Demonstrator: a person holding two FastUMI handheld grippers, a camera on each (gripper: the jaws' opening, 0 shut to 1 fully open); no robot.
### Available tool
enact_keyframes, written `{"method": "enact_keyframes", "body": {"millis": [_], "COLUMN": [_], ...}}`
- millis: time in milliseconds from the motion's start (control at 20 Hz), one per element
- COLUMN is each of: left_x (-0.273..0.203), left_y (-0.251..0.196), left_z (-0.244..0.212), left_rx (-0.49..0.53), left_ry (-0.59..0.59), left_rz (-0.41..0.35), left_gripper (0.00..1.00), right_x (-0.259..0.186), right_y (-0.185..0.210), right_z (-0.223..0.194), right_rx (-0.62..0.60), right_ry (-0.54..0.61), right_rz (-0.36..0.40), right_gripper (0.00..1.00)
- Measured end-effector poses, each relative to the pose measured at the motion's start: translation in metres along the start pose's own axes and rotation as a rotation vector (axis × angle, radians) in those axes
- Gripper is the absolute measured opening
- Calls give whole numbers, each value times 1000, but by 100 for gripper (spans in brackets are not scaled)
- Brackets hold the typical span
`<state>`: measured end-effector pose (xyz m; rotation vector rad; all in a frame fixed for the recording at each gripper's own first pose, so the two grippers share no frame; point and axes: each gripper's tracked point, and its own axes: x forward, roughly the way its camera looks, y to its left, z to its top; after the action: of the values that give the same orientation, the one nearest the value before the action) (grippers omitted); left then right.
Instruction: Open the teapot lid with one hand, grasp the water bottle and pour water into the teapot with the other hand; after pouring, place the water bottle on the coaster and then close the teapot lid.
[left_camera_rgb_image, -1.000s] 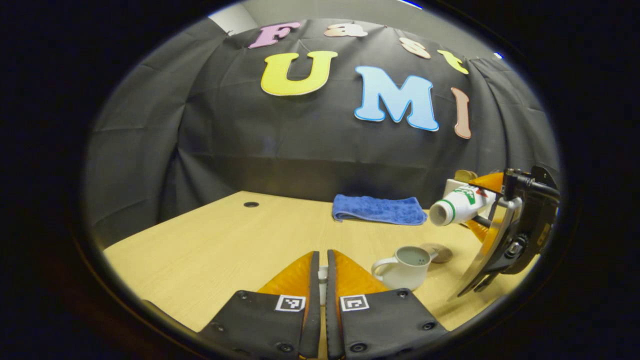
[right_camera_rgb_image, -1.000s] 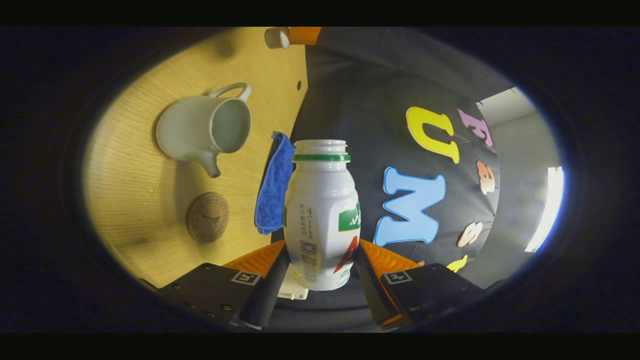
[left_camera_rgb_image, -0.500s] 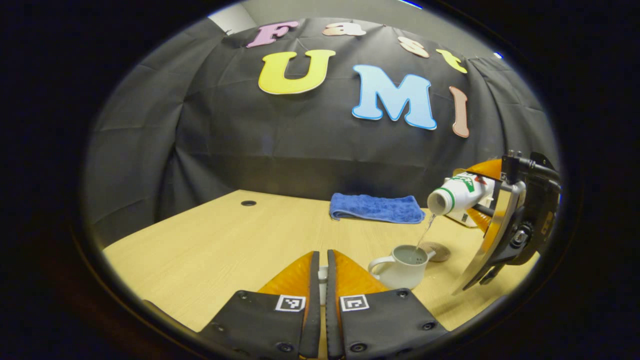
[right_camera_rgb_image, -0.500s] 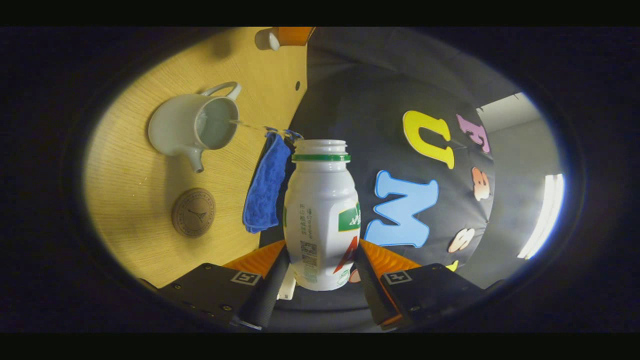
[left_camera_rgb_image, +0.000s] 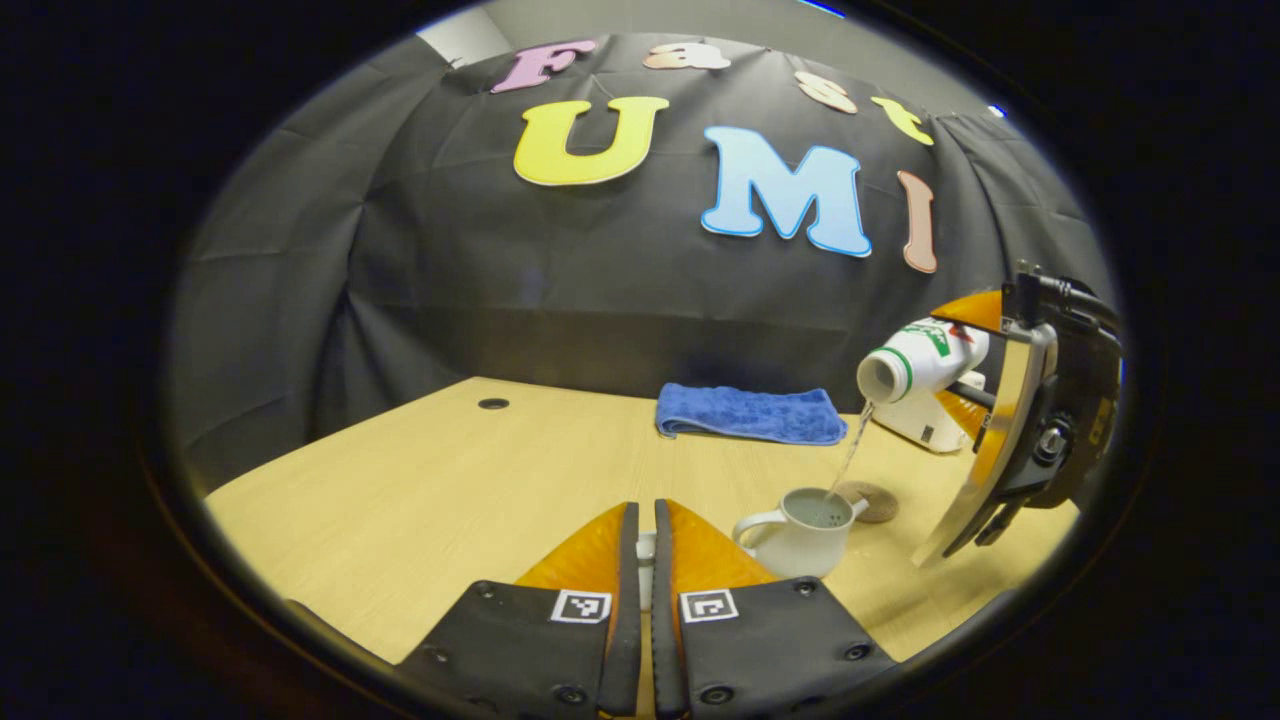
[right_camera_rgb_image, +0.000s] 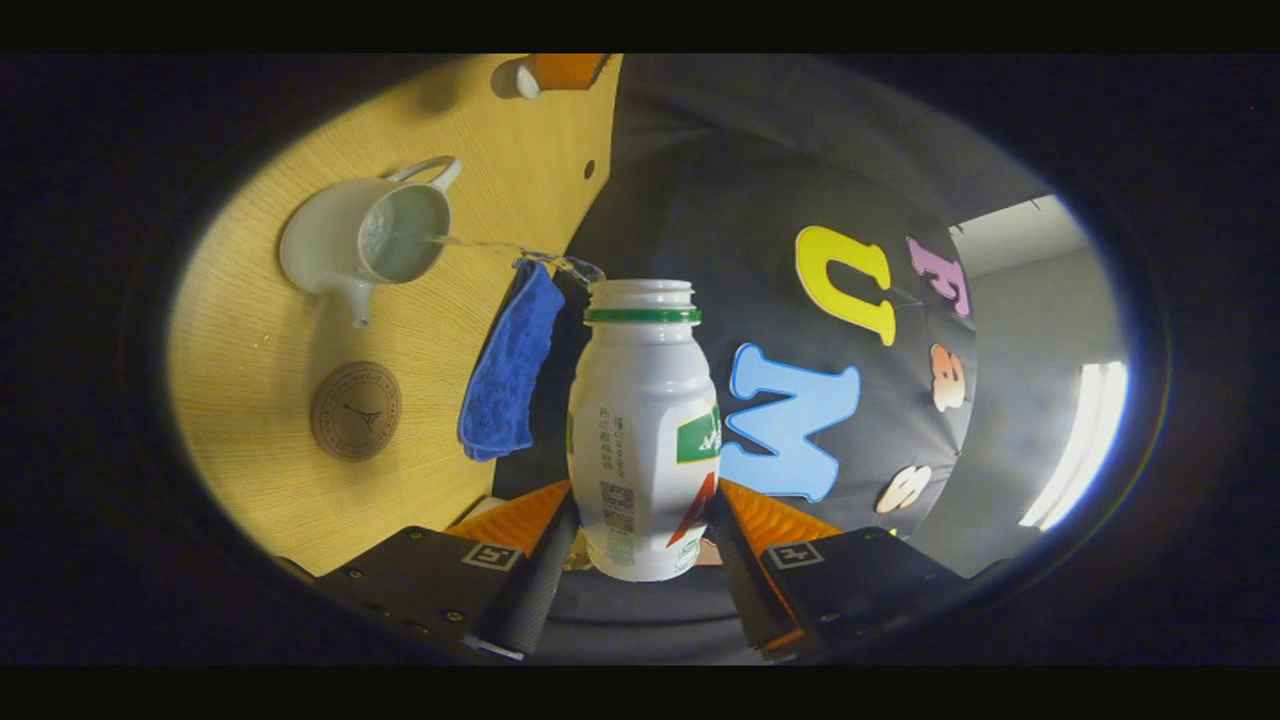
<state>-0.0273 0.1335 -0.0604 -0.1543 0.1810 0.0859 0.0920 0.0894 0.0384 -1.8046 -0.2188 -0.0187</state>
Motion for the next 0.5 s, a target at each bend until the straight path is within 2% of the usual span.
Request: {"method": "enact_keyframes", "body": {"millis": [500], "left_x": [0], "left_y": [0], "left_z": [0], "left_rx": [1], "left_ry": [4], "left_rz": [0], "left_gripper": [15], "right_x": [2], "right_y": [-2], "right_z": [-1], "right_rx": [-29], "right_ry": [-10], "right_rz": [-22], "right_gripper": [74]}}
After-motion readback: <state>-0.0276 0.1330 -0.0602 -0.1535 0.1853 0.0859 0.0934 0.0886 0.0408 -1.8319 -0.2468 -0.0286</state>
